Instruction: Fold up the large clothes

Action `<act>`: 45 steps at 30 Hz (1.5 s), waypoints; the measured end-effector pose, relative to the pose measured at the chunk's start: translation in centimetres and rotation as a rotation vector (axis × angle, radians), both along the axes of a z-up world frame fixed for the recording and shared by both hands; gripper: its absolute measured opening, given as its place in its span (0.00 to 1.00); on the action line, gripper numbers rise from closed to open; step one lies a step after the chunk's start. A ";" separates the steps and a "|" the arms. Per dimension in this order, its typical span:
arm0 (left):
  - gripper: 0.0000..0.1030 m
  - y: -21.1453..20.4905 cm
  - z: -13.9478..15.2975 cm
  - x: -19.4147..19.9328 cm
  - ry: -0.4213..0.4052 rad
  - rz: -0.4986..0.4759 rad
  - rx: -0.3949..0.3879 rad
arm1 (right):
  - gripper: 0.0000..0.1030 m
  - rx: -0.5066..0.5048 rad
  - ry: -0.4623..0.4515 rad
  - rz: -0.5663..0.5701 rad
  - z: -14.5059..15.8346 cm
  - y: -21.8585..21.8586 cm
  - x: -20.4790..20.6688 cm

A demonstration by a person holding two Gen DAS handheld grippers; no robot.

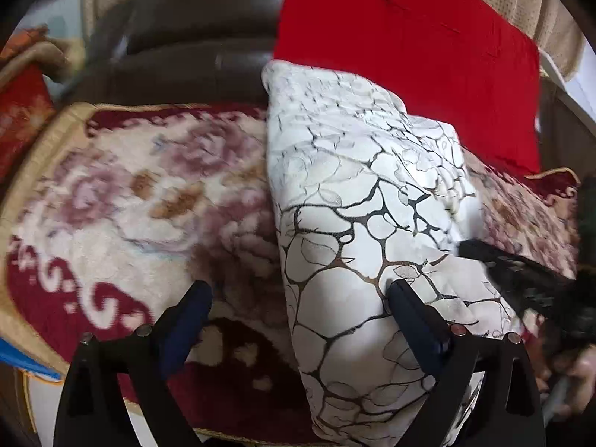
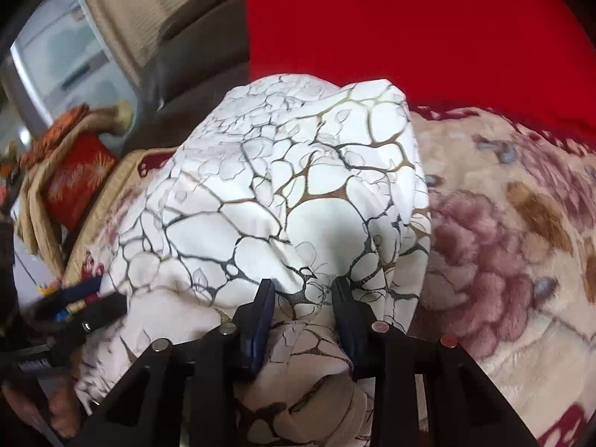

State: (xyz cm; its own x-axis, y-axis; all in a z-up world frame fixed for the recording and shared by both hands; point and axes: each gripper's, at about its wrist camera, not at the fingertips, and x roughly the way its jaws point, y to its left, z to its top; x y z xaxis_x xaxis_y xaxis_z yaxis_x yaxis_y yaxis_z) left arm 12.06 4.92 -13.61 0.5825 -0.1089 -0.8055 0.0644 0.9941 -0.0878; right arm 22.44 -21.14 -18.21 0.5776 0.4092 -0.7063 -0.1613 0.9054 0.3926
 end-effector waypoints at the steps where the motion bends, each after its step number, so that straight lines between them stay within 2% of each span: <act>1: 0.94 -0.2 0.5 -0.6 -0.016 0.016 0.031 | 0.34 0.002 -0.013 -0.010 0.9 -0.2 -0.4; 2: 0.94 -0.3 1.1 -1.4 -0.033 0.035 0.059 | 0.37 0.004 -0.038 -0.018 2.0 -0.4 -1.1; 9: 0.93 -0.6 6.0 -7.6 -0.153 0.143 0.203 | 0.38 -0.031 -0.173 -0.037 8.0 -1.8 -8.2; 10: 0.93 -0.7 7.1 -8.7 -0.184 0.154 0.224 | 0.44 -0.032 -0.191 -0.034 8.7 -1.6 -9.3; 11: 0.94 -0.8 8.3 -9.7 -0.214 0.165 0.244 | 0.62 -0.041 -0.221 -0.031 9.9 -1.7 -10.8; 13: 0.94 -0.9 10.2 -11.2 -0.252 0.175 0.263 | 0.68 -0.045 -0.276 -0.042 11.7 -1.6 -13.3; 16: 0.94 -0.7 12.9 -13.9 -0.321 0.198 0.277 | 0.68 -0.055 -0.357 -0.037 14.7 -1.1 -17.0; 23: 0.95 1.0 17.3 -19.3 -0.400 0.276 0.264 | 0.68 -0.073 -0.421 -0.059 19.3 -0.6 -23.0; 28: 0.95 2.1 19.0 -22.3 -0.430 0.321 0.254 | 0.68 -0.060 -0.424 -0.056 20.4 -0.5 -26.0; 35: 0.95 2.7 20.9 -26.1 -0.476 0.349 0.279 | 0.68 -0.038 -0.457 -0.039 22.2 0.4 -29.4; 45: 0.96 3.2 22.8 -29.6 -0.513 0.374 0.294 | 0.69 -0.032 -0.472 -0.055 24.3 0.6 -32.8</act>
